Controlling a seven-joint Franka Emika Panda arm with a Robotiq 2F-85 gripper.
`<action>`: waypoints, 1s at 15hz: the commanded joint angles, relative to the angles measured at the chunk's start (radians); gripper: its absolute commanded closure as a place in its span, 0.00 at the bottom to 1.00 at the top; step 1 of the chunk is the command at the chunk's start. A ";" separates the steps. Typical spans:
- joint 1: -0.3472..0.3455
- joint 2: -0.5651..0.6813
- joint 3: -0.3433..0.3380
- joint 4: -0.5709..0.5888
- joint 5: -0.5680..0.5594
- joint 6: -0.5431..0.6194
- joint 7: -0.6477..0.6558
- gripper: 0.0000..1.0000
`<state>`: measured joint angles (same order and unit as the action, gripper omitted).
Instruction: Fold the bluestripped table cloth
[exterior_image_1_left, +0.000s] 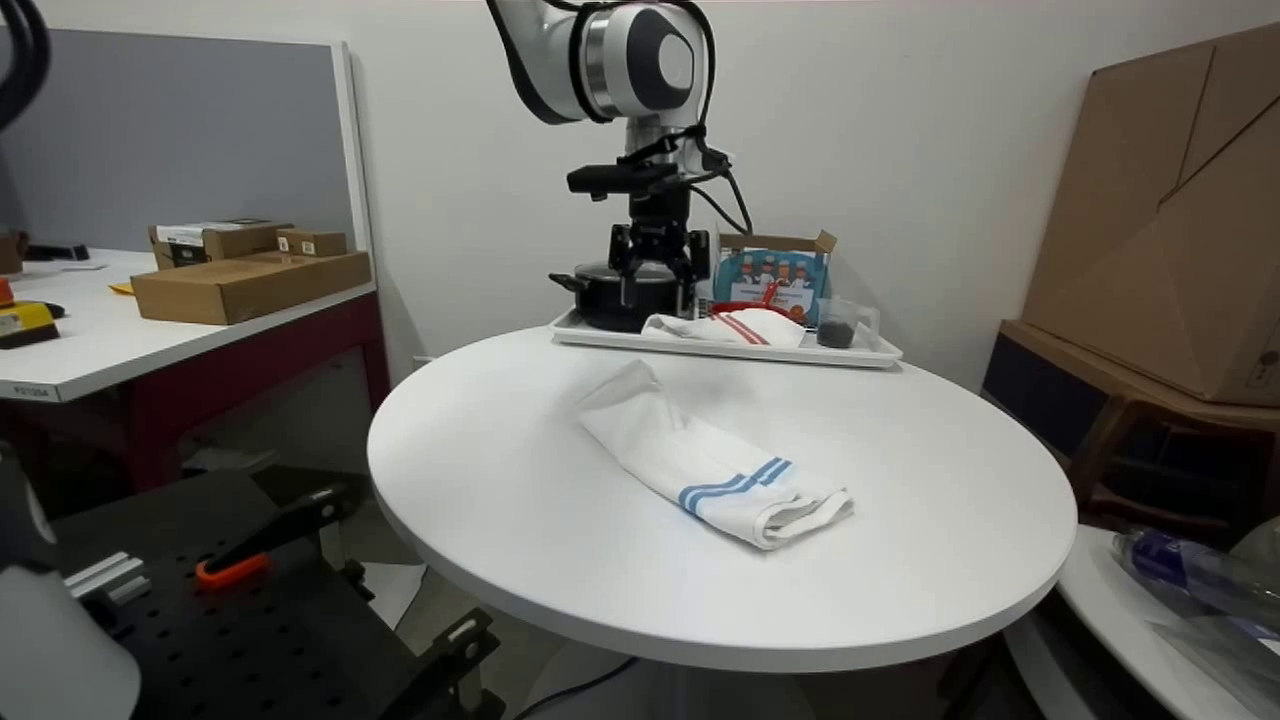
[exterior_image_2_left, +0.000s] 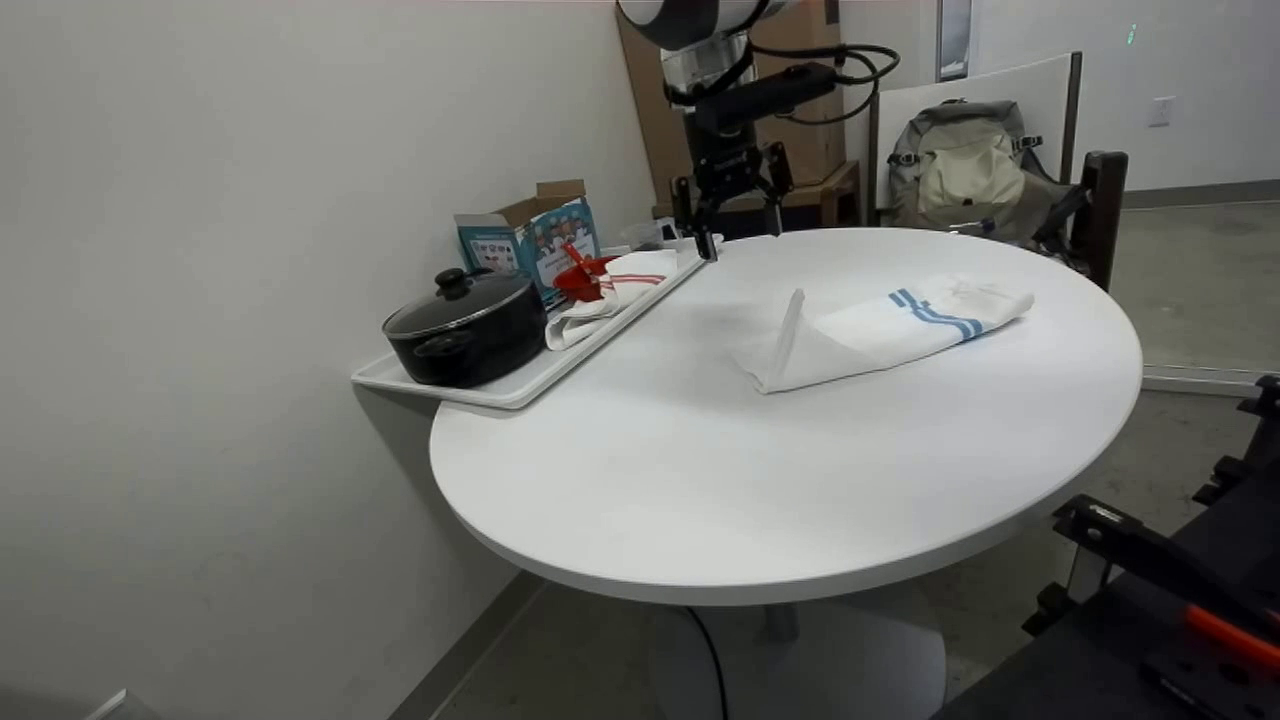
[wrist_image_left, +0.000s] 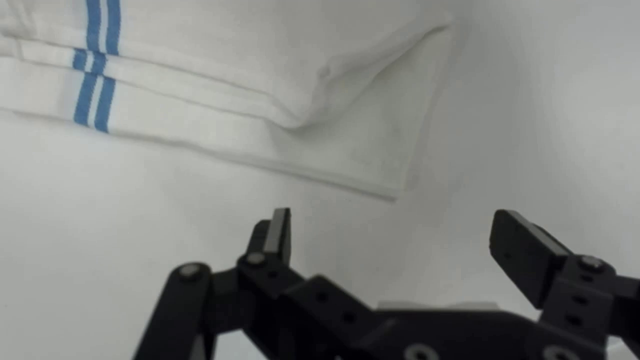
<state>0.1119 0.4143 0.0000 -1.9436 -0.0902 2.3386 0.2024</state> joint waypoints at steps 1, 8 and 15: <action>-0.008 -0.125 0.005 -0.126 0.042 -0.034 0.039 0.00; -0.140 -0.328 -0.034 -0.354 0.190 -0.086 -0.101 0.00; -0.236 -0.281 -0.091 -0.417 0.211 -0.044 -0.304 0.00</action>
<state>-0.1029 0.1185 -0.0740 -2.3495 0.1065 2.2710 -0.0385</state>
